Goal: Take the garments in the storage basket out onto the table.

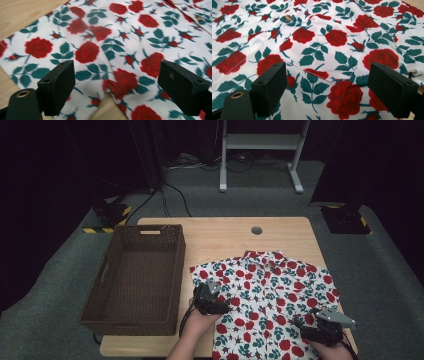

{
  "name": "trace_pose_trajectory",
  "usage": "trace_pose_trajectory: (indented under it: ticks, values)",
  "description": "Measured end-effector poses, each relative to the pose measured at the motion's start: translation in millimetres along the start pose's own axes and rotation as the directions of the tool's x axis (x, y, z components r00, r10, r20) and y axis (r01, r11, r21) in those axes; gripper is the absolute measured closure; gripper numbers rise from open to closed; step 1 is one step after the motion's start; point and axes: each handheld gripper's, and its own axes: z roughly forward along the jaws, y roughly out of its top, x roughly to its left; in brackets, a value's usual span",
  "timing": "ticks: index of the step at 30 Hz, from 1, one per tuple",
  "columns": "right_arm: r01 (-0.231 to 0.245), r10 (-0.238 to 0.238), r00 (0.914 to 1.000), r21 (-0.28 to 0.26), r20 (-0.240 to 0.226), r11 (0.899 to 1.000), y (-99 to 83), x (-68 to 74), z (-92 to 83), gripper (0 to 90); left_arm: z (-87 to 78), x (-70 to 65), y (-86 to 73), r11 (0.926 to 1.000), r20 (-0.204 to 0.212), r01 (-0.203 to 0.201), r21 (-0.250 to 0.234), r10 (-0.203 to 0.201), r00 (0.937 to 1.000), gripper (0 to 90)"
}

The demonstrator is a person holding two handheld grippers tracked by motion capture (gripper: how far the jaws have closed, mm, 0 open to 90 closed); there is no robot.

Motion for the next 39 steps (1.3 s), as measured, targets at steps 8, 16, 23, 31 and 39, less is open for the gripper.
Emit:
trace_pose_trajectory:
  ticks: [8,16,23,31,39]
  values:
    - [-0.002,0.002,0.9996,0.003,-0.029,1.0,-1.5,-0.7,1.0,16.9,10.6,16.0,14.9,0.9989,-0.07,0.045,0.015,-0.044,0.9966,20.5]
    - [-0.007,0.007,0.9994,0.001,-0.033,1.0,-2.7,-0.8,0.4,17.0,23.8,31.4,20.0,0.9983,-0.127,0.044,0.038,-0.039,0.9911,55.9]
    - [0.002,-0.002,0.9991,-0.002,-0.041,1.0,-2.0,1.0,0.8,17.4,32.9,43.8,22.1,0.9968,-0.241,0.067,0.045,-0.054,0.9691,70.3]
    - [0.009,-0.01,0.999,-0.005,-0.044,1.0,-2.3,1.4,0.3,17.7,42.8,50.1,21.8,0.9889,-0.299,0.127,0.078,-0.098,0.9493,36.6]
    - [0.016,-0.016,0.9987,0.001,-0.048,1.0,-2.2,3.5,1.4,18.3,49.2,45.8,24.1,0.9844,-0.245,0.15,0.092,-0.123,0.9616,14.2]
